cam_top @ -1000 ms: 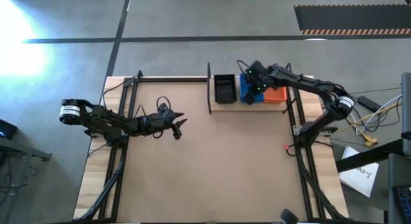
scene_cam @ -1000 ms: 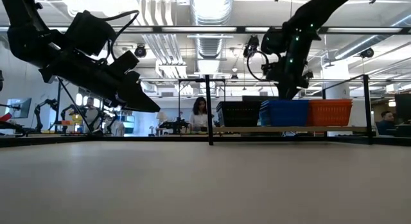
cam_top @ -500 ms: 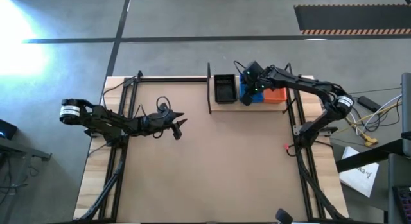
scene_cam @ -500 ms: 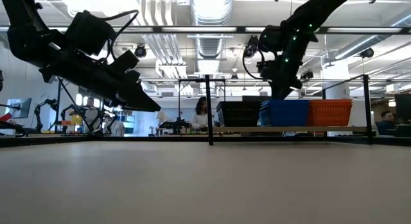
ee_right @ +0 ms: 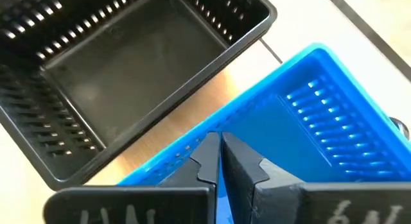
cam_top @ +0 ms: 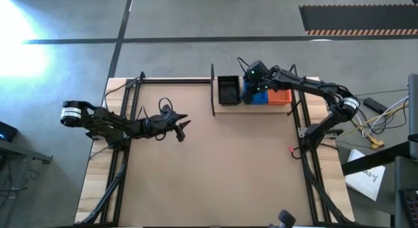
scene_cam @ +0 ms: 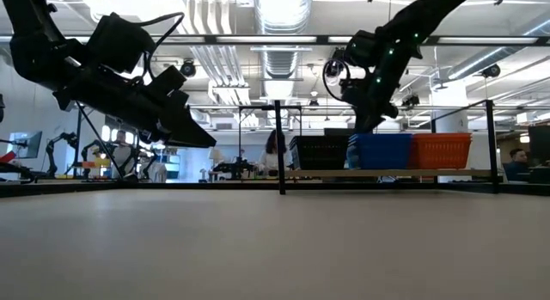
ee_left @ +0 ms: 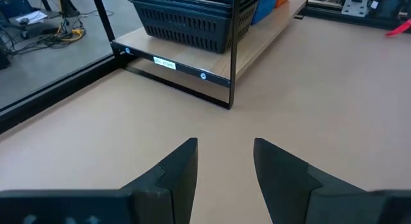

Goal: Stack baskets on shelf by color
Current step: Adjust the bins on the shelf

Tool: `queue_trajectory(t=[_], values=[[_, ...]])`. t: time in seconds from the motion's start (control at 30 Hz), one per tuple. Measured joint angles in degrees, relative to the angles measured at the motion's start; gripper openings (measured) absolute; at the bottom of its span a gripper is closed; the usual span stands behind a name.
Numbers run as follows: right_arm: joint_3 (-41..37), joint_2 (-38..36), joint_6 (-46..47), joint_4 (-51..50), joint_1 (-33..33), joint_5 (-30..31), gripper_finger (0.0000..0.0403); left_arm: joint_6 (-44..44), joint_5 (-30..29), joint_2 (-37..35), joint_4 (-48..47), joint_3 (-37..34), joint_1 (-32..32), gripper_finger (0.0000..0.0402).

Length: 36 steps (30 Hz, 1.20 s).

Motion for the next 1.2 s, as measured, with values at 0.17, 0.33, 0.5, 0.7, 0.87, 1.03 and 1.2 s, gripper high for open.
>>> queue_trajectory(t=[0.17, 0.33, 0.5, 0.7, 0.87, 1.03, 1.2], values=[[1.2, -1.8, -0.5, -2.9, 0.5, 4.3, 0.0009, -0.1, 0.2, 0.0, -0.1, 0.0, -0.1, 0.0136], [1.6, -5.9, -0.6, -12.1, 0.9, 13.7, 0.0009, -0.1, 0.2, 0.0, -0.2, 0.0, -0.1, 0.0136], [0.3, -9.0, 3.8, -20.8, -2.2, 19.2, 0.0009, 0.0, 0.2, 0.0, -0.1, 0.1, -0.1, 0.0136], [-3.8, -9.2, 2.6, -17.6, -4.6, 19.2, 0.0009, 0.4, 0.2, 0.0, 0.3, 0.1, -0.1, 0.0136], [-4.8, -9.1, 1.6, -11.7, -3.8, 19.1, 0.0009, 0.4, 0.2, 0.0, 0.3, 0.1, -0.1, 0.0136], [-3.5, -9.0, 1.1, -8.1, -2.6, 19.1, 0.0009, 0.4, 0.2, 0.0, 0.3, 0.1, -0.1, 0.0136], [-4.6, -8.9, 1.3, -0.7, -2.3, 9.2, 0.0009, 0.5, 0.2, 0.0, 1.4, 0.1, -0.1, 0.0136]])
